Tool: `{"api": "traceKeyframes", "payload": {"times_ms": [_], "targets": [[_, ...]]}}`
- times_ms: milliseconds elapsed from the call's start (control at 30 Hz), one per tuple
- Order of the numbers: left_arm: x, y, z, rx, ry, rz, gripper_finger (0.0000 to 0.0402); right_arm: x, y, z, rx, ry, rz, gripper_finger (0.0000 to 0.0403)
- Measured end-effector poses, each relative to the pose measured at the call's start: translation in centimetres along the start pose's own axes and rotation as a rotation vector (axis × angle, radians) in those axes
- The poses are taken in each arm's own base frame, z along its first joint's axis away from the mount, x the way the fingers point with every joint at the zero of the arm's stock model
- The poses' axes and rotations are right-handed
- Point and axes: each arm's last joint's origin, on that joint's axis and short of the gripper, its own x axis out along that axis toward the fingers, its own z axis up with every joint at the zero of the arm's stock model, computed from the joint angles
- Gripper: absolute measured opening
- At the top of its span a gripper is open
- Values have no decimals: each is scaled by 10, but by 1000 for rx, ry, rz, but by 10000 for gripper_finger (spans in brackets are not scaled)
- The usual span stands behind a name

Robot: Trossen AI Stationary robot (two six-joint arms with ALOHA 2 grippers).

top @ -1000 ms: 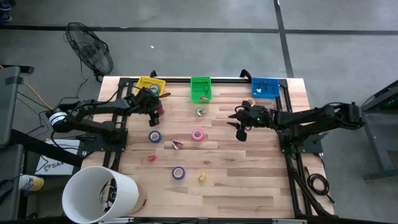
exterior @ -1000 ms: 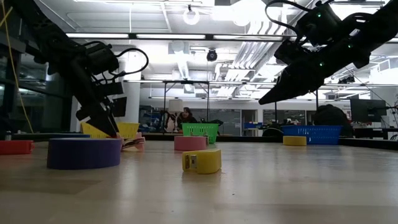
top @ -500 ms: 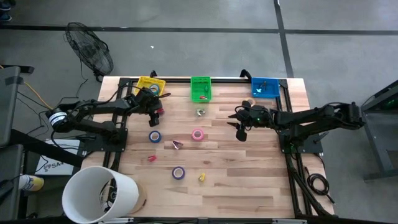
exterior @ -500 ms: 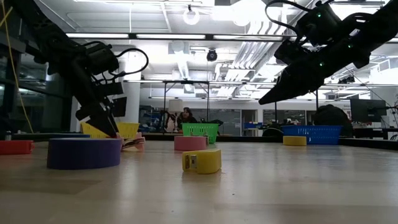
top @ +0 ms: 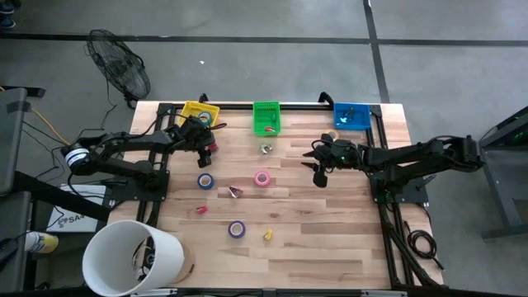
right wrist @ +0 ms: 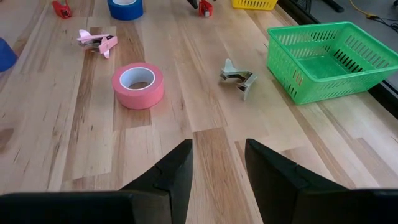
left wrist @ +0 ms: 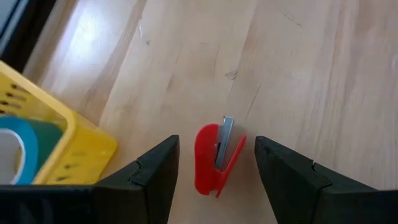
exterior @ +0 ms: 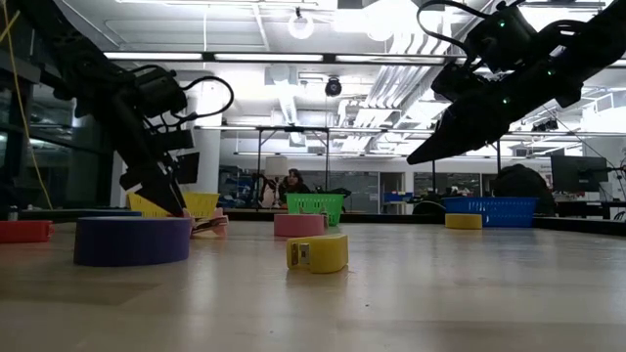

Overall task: Pick and place Stapler, Stapler remover, tape
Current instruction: Put the top red stapler into the green basket

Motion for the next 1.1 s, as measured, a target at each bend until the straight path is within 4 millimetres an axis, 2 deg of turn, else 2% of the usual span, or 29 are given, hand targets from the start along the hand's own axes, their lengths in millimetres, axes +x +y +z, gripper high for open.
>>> {"api": "traceKeyframes", "payload": {"times_ms": [167,600,900,1100], "targets": [[3,0,0,-63,26,-2,204,0,0,0,0,0,0,138],[6,1,-1,-69,41,13,202,0,0,0,0,0,0,138],[6,0,-1,-68,42,3,146,0,0,0,0,0,0,138],[8,-8,1,-32,53,-21,129,0,0,0,0,0,6,138]]}}
